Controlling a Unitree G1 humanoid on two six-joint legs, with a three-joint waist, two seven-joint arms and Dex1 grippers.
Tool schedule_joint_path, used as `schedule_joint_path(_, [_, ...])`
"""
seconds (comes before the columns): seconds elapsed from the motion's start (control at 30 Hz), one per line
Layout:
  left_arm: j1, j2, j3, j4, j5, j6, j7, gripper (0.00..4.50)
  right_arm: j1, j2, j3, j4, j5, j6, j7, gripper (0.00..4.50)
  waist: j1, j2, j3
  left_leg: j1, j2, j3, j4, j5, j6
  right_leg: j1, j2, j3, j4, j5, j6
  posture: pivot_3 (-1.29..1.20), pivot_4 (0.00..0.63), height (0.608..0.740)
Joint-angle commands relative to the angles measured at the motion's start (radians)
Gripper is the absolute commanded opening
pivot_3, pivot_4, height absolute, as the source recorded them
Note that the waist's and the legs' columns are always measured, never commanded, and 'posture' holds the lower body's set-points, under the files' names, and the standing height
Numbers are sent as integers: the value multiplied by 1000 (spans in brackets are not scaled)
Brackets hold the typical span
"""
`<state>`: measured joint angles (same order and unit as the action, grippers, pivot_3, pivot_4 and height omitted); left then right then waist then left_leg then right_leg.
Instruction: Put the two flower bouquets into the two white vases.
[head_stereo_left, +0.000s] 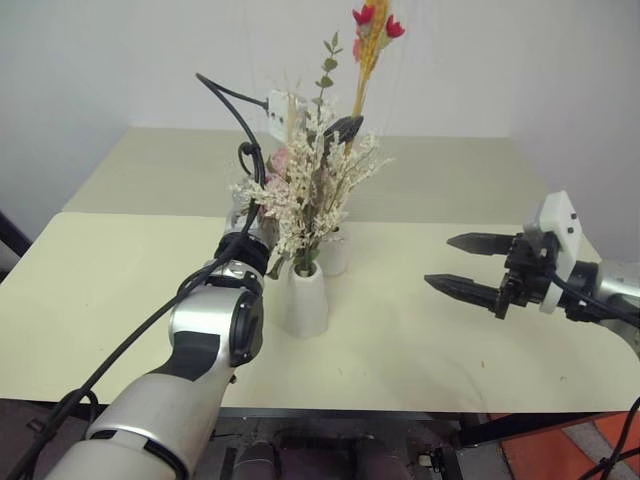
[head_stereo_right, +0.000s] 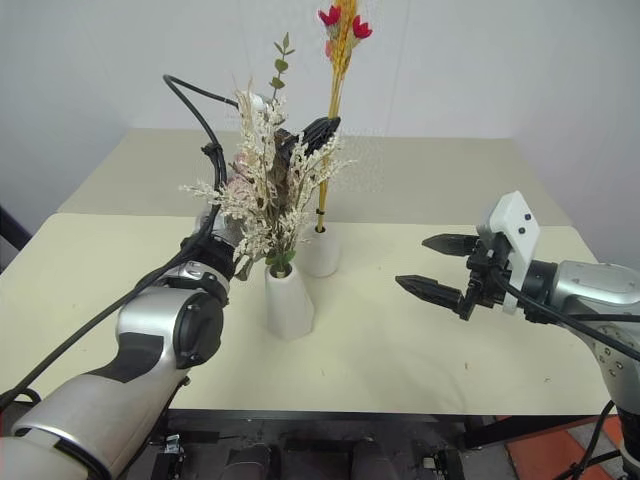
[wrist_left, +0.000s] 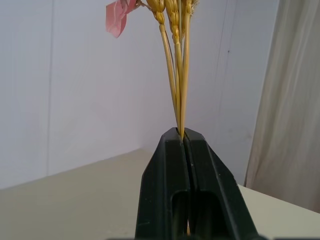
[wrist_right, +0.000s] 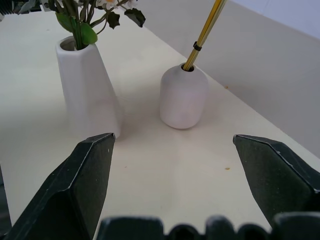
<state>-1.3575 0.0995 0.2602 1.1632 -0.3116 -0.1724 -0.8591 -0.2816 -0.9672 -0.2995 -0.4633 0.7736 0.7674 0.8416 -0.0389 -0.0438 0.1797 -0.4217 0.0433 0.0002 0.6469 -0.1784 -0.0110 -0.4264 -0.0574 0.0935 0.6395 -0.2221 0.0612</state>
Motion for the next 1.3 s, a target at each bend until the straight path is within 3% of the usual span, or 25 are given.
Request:
schedule_joint_path(0.03, [-11,1,0,1,8,-24,6,25,-2,-5,-51,-24,23,3,-8,4500,0,0,0,0,0,0,0,0,0,0,0,0,0,0,0,0,150,740])
schedule_joint_path(1.27, [100,9,-39,-83,20,25,-26,25,-47,-10,-10,15,18,-8,-9,4500,0,0,0,0,0,0,0,0,0,1,0,0,-1,0,0,0,150,740])
schedule_joint_path(1.3, [102,14,-46,-85,24,42,-31,224,-46,-10,-10,15,17,-8,-9,4500,0,0,0,0,0,0,0,0,0,1,0,0,-1,0,0,0,150,740])
